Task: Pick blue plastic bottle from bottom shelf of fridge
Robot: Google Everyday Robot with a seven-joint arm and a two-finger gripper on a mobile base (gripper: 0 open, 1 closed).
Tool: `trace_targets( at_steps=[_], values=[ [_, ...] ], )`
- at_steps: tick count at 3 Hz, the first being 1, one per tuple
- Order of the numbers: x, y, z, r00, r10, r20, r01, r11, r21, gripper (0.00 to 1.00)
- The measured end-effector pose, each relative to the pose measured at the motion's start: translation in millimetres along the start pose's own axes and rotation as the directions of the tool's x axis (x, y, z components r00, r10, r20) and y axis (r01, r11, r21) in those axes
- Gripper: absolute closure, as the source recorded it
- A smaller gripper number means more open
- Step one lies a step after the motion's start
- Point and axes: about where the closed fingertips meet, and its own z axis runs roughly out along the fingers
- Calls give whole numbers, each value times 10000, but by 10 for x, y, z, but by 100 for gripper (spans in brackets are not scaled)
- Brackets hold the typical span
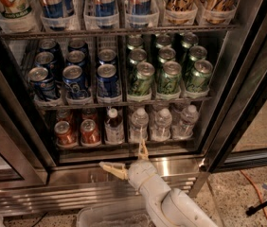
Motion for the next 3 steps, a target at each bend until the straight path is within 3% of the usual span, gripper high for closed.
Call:
trace_targets(
  at_steps=[1,2,3],
  values=[
    [0,0,0,10000,0,0,0,10000,0,0],
    [0,0,0,10000,0,0,0,10000,0,18],
    [0,0,0,10000,0,0,0,10000,-1,43]
  ],
)
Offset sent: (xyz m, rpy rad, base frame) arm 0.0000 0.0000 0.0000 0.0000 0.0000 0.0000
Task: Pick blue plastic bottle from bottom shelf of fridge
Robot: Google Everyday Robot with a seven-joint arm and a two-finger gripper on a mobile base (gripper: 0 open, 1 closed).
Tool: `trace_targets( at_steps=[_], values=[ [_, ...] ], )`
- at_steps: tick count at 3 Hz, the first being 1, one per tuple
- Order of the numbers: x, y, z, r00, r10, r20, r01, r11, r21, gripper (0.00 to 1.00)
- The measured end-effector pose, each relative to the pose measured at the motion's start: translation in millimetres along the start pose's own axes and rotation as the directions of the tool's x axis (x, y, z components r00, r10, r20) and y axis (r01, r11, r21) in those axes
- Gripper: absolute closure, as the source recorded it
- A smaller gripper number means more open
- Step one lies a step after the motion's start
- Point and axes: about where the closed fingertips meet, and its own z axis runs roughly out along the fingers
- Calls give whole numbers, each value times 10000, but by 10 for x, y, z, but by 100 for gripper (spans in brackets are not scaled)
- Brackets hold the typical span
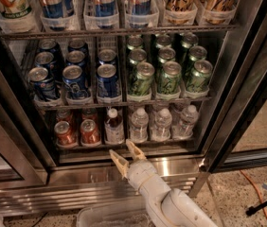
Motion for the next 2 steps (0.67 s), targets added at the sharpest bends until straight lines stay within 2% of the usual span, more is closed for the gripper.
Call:
trace_targets(
  at_steps=[1,2],
  values=[
    [0,0,0,10000,0,0,0,10000,0,38],
    [0,0,0,10000,0,0,0,10000,0,18]
  ],
)
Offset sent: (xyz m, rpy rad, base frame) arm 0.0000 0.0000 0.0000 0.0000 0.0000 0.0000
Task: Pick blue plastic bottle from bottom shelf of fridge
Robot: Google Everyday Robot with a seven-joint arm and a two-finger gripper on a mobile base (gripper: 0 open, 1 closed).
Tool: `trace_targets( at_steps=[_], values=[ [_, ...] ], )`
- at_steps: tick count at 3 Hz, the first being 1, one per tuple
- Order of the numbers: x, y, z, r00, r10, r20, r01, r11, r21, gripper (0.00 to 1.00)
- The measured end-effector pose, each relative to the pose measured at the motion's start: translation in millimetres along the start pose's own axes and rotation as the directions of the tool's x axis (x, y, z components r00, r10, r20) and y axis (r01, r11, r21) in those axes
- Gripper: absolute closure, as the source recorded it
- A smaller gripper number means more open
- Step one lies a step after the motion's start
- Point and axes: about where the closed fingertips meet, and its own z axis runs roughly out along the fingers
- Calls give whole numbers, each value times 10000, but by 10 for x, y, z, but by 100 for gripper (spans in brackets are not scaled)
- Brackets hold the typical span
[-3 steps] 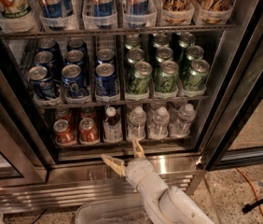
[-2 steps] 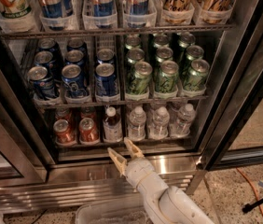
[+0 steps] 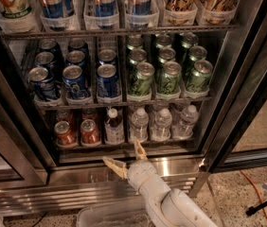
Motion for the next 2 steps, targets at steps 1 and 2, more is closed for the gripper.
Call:
trace_targets(
  at_steps=[1,2],
  values=[
    [0,0,0,10000,0,0,0,10000,0,18],
    [0,2,2,10000,-6,-5,6,10000,-5,22]
  ],
)
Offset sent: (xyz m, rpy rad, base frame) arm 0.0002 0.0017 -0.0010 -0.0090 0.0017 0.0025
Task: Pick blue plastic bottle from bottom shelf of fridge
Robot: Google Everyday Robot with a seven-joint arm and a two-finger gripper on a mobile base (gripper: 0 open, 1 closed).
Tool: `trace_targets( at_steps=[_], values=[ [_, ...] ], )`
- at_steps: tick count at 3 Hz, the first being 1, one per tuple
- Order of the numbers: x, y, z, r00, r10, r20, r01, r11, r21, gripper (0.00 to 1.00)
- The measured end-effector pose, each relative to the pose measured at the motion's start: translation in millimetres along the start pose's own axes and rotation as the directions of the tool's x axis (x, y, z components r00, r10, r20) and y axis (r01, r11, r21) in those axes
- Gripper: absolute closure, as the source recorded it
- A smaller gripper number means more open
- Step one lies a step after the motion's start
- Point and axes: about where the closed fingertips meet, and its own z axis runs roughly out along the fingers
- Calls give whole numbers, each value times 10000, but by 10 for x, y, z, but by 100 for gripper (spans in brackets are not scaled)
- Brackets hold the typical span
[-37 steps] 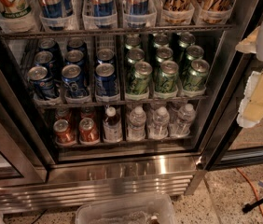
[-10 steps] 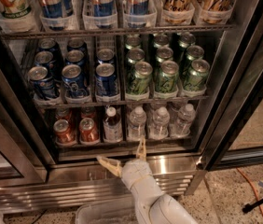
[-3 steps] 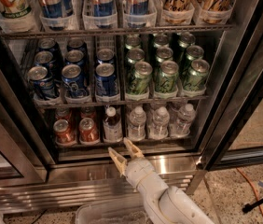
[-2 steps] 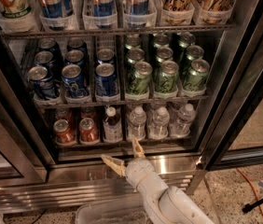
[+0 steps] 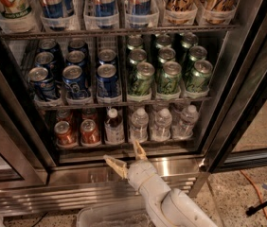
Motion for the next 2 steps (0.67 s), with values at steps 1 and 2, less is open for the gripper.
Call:
trace_targets(
  at_steps=[1,2],
  values=[
    [-16,0,19,10000,-26,-24,26,10000,-37,13],
    [-79,-10,69,10000,93,-35,-93,9999,-146,11]
  ],
)
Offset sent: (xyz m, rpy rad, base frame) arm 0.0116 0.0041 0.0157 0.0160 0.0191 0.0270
